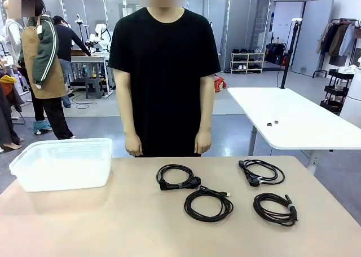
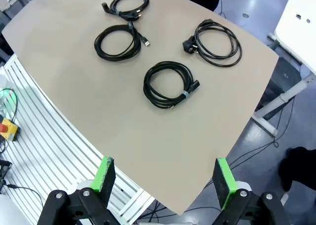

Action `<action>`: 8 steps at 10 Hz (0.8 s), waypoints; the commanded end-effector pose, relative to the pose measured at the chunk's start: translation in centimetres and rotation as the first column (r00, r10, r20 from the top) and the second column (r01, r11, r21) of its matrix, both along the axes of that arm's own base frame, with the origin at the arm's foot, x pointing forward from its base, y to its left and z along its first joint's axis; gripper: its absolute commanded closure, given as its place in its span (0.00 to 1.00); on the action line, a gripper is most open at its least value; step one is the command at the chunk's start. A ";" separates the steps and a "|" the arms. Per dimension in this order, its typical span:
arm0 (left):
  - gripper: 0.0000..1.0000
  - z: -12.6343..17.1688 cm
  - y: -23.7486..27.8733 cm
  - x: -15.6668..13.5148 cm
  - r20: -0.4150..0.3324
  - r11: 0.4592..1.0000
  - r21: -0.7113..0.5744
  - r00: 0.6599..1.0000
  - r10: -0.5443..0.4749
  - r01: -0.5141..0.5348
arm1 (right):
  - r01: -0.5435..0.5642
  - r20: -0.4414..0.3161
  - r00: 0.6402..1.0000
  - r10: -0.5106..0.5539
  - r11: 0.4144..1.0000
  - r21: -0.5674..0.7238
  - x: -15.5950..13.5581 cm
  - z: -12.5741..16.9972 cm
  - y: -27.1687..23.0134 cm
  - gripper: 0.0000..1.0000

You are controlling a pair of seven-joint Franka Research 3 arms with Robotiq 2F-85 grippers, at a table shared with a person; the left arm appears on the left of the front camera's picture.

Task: Organize and store the cables.
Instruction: Place the Power Cable into the Organizing box.

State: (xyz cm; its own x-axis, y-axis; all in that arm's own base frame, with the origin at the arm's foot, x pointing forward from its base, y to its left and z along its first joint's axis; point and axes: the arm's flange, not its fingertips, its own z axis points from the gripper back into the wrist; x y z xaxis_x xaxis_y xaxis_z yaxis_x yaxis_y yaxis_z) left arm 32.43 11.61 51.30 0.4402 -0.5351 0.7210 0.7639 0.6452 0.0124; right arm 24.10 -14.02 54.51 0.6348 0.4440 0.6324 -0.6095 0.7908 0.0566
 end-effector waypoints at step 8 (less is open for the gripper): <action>0.00 -0.1 0.0 0.0 0.002 1.000 0.006 1.000 -0.018 0.018 | -0.010 -0.005 1.000 0.010 1.000 -0.008 0.2 0.0 0.4 0.00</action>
State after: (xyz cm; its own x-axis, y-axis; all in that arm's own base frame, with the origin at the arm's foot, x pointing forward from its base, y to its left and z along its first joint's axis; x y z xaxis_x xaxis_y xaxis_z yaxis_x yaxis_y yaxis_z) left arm 32.41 11.56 51.33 0.4401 -0.5375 0.7193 0.7643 0.6447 0.0142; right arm 24.13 -13.87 54.55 0.6341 0.4480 0.6303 -0.6113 0.7896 0.0538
